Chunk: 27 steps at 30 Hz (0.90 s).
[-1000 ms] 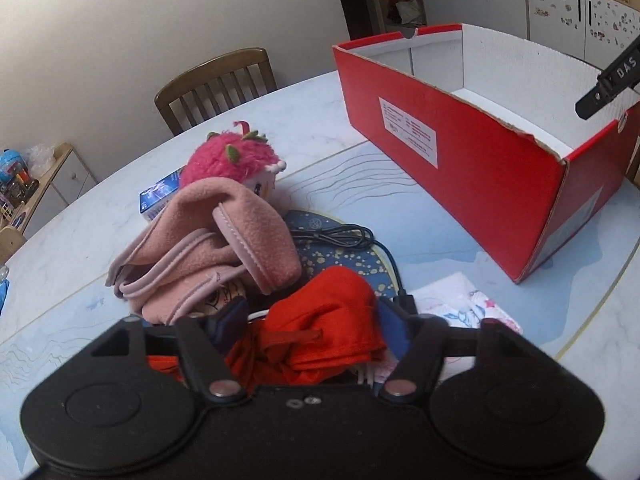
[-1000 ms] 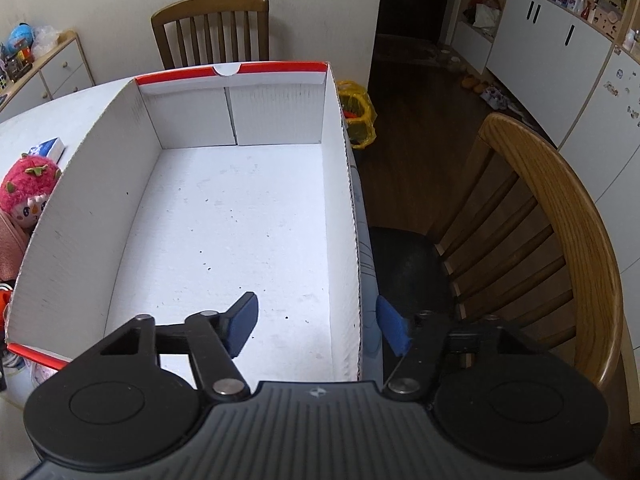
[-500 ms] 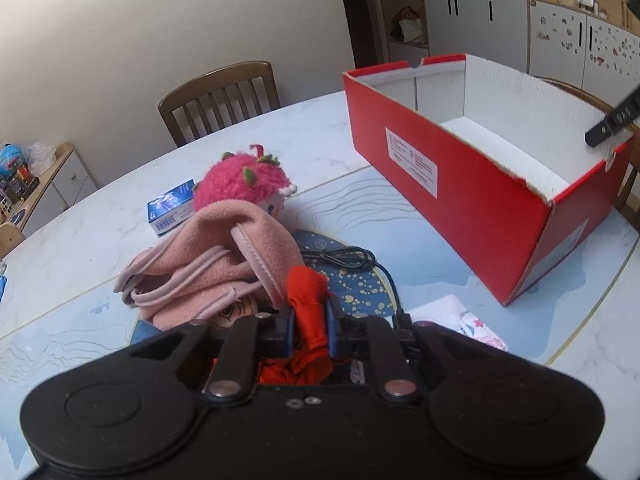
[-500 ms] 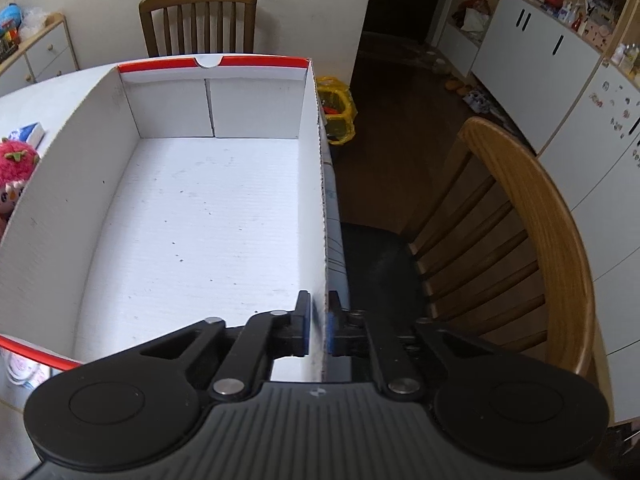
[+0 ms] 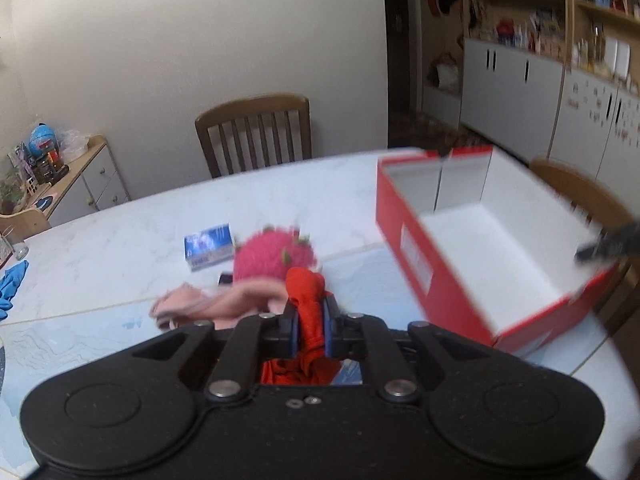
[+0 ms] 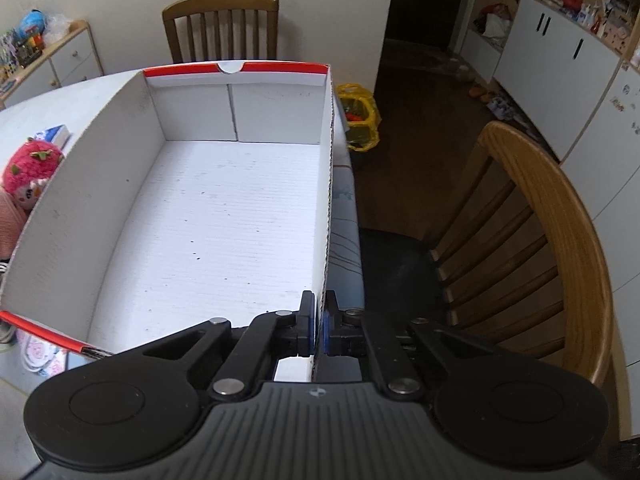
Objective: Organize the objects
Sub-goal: 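Carry the red cloth into the shoebox and open the left gripper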
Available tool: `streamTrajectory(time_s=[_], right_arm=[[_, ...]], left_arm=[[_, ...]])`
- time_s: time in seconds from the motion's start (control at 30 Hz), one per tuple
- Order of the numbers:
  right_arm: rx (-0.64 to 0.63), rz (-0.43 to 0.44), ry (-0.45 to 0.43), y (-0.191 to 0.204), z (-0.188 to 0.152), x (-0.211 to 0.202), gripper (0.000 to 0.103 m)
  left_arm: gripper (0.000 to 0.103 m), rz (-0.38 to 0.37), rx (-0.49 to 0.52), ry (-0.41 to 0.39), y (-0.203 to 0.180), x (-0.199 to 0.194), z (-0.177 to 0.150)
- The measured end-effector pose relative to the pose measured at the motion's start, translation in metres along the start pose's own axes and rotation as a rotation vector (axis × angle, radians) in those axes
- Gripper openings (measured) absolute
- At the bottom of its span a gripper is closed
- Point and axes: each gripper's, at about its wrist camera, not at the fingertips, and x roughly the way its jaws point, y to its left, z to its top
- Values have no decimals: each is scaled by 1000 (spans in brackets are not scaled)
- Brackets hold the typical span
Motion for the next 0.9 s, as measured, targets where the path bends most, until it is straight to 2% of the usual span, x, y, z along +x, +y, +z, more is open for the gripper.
streamTrajectory(time_s=[0.27,0.5,0.67,0.8,0.9], right_arm=[[-10,49,-2,-4,-4,-5,4],[-14,67,1,-9,-4,-5,4],[-23,69,2,-10,-3,-4,4],[-23,74,3,-11,-3,-4,4],[-31,76,2,-10,-3,-5,4]], left_arm=[[8,-80,-118,-71,-6,-14,47],[8,-148,-124,-98,-44,0,77],[8,-184,-84,-126,-77,14,98],[8,-211,-54,-111,-104,26,98],[8,-256,-43,-143,-119,27,95]])
